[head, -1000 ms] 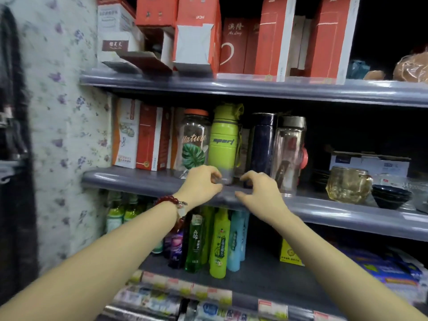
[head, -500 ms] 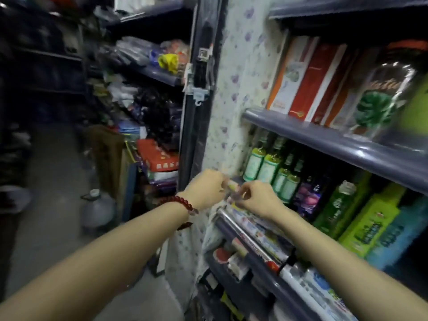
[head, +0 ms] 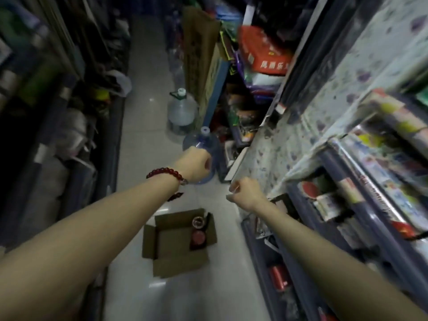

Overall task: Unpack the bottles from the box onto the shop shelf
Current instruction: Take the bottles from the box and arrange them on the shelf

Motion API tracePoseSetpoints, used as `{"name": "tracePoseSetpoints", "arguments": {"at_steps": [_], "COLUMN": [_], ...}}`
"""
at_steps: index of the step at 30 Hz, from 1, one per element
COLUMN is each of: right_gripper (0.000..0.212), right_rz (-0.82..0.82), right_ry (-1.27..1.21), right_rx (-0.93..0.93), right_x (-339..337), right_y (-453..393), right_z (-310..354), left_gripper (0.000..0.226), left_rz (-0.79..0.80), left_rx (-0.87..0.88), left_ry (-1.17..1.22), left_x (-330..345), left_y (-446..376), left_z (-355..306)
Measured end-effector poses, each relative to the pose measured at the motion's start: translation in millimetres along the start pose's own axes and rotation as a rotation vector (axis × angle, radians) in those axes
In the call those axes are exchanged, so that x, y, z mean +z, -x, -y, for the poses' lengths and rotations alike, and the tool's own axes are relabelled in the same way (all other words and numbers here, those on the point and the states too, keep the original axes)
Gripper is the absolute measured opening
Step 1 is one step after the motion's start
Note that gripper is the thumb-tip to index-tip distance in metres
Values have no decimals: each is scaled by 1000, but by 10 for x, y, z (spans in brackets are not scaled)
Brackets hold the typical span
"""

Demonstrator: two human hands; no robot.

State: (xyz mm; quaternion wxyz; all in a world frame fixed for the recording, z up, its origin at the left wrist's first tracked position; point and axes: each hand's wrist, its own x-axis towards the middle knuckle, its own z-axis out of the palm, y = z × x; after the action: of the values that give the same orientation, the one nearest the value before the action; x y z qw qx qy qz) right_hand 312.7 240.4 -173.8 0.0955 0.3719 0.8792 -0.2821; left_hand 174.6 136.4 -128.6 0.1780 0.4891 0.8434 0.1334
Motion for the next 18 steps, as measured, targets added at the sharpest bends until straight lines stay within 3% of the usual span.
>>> {"name": "tracePoseSetpoints", "arguments": {"at_steps": [8, 18], "right_gripper": [24, 24], "right_rz": [24, -9], "right_ry": [-76, -152], "right_rx": [135, 131], "right_x": [1447, 3542], "right_y": [-690, -1400], "right_z": [-416, -1655], "left_gripper": [16, 28], "left_rz": [85, 81], "left_rx": [-99, -155], "left_ry": [100, 205], "left_x": [1218, 3492], "left_y": [-344, -718], "left_z": [1155, 2187]}}
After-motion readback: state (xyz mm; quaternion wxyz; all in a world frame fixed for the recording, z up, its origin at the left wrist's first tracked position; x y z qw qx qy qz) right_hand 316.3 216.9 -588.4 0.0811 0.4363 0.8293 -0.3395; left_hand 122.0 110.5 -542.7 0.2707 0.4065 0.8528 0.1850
